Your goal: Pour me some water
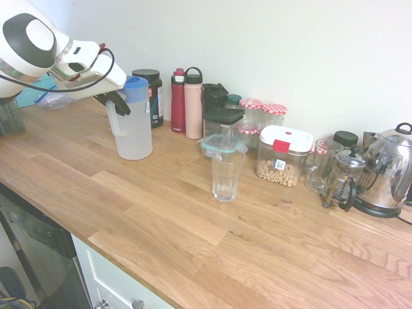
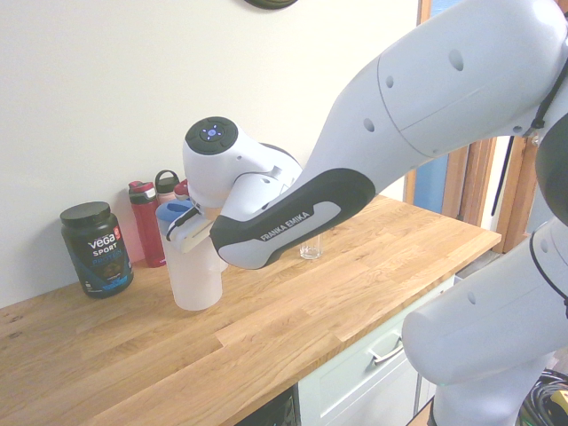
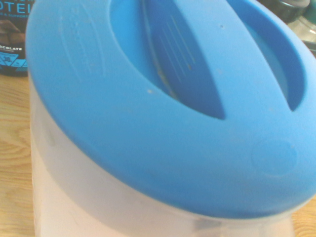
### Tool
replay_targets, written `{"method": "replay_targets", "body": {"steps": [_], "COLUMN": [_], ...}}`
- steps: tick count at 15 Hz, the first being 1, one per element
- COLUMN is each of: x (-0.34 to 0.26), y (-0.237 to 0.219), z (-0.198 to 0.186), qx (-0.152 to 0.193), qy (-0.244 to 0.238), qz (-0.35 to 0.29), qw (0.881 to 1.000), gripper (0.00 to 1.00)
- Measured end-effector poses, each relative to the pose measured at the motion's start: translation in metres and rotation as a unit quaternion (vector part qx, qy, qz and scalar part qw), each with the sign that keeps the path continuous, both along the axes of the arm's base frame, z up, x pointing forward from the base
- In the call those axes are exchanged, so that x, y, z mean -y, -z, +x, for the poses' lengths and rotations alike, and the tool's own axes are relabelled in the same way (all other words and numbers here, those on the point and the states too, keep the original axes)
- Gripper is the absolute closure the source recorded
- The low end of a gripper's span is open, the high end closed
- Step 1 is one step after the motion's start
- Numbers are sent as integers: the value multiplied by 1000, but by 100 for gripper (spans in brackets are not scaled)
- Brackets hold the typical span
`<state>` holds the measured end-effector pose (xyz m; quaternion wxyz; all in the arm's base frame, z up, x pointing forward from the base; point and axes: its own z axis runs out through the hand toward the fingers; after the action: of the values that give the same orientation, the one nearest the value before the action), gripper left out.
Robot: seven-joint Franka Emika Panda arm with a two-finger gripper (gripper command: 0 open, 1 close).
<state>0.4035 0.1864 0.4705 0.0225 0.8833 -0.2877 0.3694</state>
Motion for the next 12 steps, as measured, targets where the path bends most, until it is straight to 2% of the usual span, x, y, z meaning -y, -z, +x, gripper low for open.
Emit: {"method": "replay_targets", "body": {"steps": [10,12], "x": [-7,-10], "y": [6,0], "z": [-2,-9], "qx": [8,-6], "qy": [2,2], "qz": [-9,6], "qw": [1000,1000], "gripper": [0,0]}}
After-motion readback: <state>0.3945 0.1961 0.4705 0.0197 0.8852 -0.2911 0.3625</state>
